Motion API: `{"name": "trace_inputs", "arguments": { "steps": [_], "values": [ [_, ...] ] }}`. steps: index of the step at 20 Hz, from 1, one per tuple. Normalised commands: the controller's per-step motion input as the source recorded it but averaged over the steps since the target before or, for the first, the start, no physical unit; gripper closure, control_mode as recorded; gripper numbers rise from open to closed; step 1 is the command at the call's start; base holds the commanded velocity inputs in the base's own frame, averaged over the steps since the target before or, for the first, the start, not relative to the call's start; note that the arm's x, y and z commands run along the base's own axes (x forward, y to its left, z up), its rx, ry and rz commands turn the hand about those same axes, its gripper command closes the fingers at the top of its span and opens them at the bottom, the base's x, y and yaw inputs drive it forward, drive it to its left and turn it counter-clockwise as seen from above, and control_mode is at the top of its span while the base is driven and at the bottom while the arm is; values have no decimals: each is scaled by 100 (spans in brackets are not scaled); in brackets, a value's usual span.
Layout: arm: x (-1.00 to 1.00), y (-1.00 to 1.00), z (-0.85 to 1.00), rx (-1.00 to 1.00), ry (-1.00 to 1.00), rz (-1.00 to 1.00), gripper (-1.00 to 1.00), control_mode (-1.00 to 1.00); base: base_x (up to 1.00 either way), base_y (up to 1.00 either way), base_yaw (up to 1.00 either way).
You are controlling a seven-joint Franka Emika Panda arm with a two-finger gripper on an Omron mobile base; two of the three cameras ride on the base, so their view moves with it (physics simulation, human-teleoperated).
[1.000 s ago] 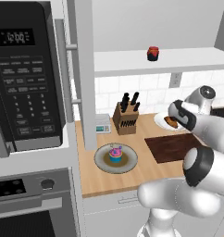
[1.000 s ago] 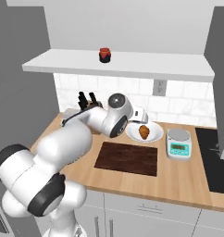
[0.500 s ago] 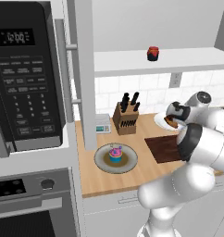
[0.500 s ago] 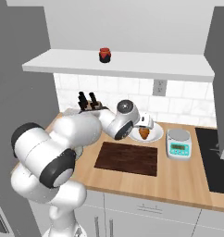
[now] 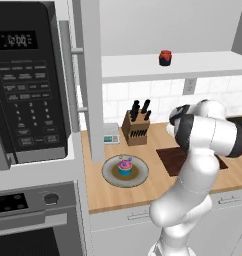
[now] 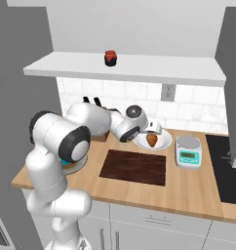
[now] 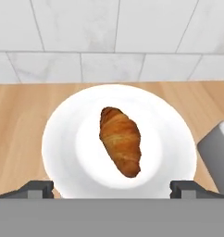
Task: From the different types of pastries on the counter, select a croissant and place it on the cutting board. Then retrieve a jar of jam from the cabinet and place it alongside the croissant on the cutting board.
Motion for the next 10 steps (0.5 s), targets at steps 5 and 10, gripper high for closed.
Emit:
{"name": "trace_inputs", "arguments": {
  "steps": [5,10],
  "values": [
    [10,-21,-37,0,1,0,-100,-100,0,0,0],
    [39,-3,-24,0,1,0,-100,-100,0,0,0]
  ]
}}
